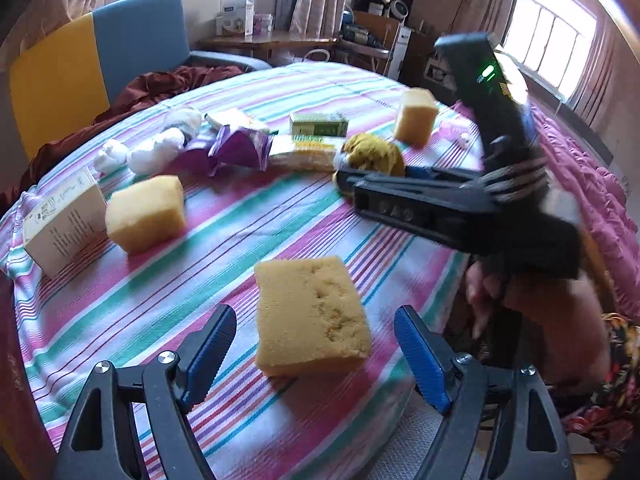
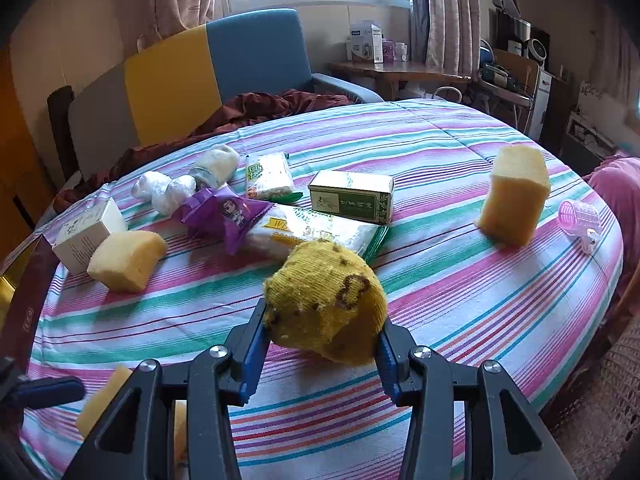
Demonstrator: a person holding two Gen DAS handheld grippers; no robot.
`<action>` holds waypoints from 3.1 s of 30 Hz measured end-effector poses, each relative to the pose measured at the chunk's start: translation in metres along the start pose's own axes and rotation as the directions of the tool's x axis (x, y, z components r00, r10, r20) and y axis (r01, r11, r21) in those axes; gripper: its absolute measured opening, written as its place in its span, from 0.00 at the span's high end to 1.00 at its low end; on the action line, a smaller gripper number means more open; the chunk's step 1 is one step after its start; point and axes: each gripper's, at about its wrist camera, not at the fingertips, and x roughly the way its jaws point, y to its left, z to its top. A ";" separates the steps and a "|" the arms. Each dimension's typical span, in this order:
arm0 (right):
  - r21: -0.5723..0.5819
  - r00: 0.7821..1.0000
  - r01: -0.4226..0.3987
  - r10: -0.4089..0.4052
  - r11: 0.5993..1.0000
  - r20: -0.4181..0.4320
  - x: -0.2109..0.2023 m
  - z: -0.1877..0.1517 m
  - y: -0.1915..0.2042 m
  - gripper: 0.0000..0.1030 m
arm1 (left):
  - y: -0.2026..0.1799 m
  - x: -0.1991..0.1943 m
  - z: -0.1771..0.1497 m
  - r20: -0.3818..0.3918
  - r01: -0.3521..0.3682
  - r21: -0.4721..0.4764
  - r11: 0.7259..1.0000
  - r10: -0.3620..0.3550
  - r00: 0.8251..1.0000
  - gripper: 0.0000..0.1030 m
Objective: Organize objects
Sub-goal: 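Close the left gripper on the yellow sponge, then carry the sponge into the gold tray and open the left gripper while the right gripper carries the knitted ball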
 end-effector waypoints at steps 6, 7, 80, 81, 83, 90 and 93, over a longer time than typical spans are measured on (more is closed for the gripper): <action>-0.003 1.000 0.009 -0.009 1.000 0.001 0.000 -0.002 0.003 0.53 | 0.016 0.021 -0.005 -0.036 0.016 -0.075 0.997 -0.019 0.999 0.20; -0.005 1.000 0.010 -0.010 1.000 0.000 0.000 -0.003 0.004 0.53 | 0.019 0.022 -0.005 -0.031 0.033 -0.090 0.995 -0.035 0.999 0.20; -0.379 0.997 0.078 -0.065 0.922 0.048 -0.050 -0.012 0.147 0.52 | 0.243 -0.167 -0.147 0.207 -0.152 -0.627 0.764 0.352 0.913 0.47; -0.382 0.997 0.077 -0.063 0.921 0.050 -0.052 -0.012 0.150 0.52 | 0.248 -0.168 -0.151 0.195 -0.161 -0.637 0.754 0.360 0.912 0.47; -0.390 0.997 0.073 -0.057 0.918 0.054 -0.057 -0.011 0.154 0.52 | 0.254 -0.169 -0.158 0.175 -0.178 -0.648 0.741 0.372 0.912 0.47; -0.412 0.998 0.043 -0.017 0.910 0.066 -0.072 -0.010 0.174 0.52 | 0.271 -0.172 -0.184 0.105 -0.246 -0.669 0.701 0.416 0.903 0.47; -0.412 0.998 0.024 0.005 0.911 0.069 -0.077 -0.008 0.181 0.52 | 0.277 -0.174 -0.191 0.097 -0.250 -0.682 0.687 0.424 0.900 0.47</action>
